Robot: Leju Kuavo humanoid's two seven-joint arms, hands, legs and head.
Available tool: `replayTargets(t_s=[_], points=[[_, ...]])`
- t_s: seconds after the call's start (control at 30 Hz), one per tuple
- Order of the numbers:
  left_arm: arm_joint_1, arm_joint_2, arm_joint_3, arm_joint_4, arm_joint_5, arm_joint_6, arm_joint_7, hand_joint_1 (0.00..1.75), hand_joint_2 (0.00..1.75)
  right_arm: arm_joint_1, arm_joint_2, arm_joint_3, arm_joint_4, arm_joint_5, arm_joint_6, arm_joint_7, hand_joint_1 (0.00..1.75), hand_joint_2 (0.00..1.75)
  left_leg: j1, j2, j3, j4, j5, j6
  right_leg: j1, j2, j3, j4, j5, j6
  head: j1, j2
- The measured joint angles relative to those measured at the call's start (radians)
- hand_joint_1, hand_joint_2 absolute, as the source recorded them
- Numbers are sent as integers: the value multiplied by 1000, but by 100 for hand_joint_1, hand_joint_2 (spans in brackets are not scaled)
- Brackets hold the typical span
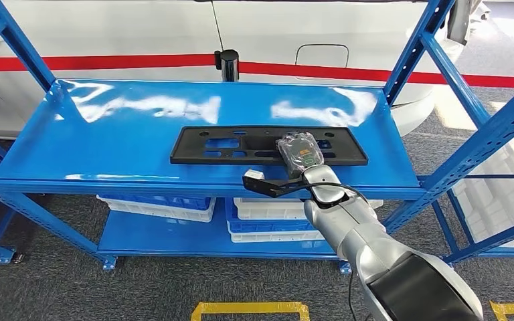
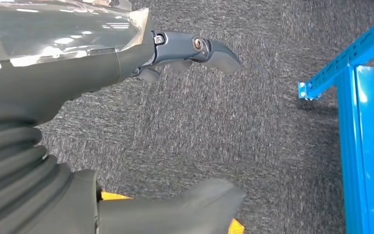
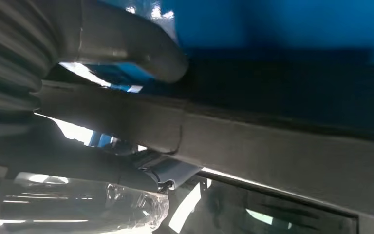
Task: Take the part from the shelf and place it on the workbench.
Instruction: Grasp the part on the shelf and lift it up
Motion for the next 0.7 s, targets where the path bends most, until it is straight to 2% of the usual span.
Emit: replayTargets(t_s=[0.03,0.23,0.53,0.7], points=[[0,-1,0,-1,0,-4,0,0,175,0,0,-4,0,0,-6,-10,170,175,-1,0,0,0,-1,2,0,0,0,-1,0,1,0,0],[0,-1,0,-2,3,-19,0,0,175,-23,4,-33,-6,-24,-4,-120,169,175,-4,1,-1,1,-2,4,-3,0,0,-2,-1,27,0,0],[0,0,1,-1,7,0,0,0,175,-138,5,-108,-102,-136,59,-350,168,175,-2,1,-1,0,-2,4,0,0,-5,4,-1,27,-1,0],[0,0,6,-1,16,8,0,0,175,-242,-29,-139,-261,-220,170,-379,169,175,0,1,-1,-1,-2,4,0,0,-5,4,-3,28,-1,0]])
